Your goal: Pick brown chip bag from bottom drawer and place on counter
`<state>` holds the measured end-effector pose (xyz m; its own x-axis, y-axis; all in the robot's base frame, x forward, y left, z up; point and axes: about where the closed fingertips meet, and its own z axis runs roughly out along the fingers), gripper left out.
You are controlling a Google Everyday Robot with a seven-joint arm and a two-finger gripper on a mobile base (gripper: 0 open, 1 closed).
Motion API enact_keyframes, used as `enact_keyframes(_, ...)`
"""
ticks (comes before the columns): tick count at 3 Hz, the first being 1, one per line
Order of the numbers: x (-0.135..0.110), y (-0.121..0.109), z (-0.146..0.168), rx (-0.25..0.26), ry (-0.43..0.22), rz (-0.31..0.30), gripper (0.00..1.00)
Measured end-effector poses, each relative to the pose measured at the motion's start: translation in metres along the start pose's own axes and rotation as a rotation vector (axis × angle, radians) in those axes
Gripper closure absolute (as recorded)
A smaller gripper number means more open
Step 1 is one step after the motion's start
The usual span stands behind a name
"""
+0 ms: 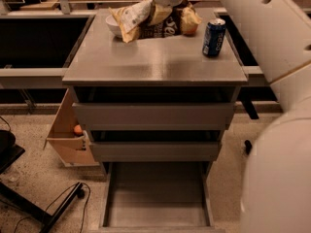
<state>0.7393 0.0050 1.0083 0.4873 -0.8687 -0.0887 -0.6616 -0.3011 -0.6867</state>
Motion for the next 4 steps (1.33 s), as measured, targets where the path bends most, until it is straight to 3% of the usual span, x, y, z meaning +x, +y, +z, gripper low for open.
enact_keyframes(1, 0.008, -0.029, 0.044, 0.074, -0.061, 0.002, 1.0)
enact_keyframes(2, 0.018, -0.032, 0.093, 0.09, -0.081, 0.004, 1.0)
enact_keyframes(4, 0.019, -0.029, 0.099, 0.083, -0.083, 0.007, 0.58)
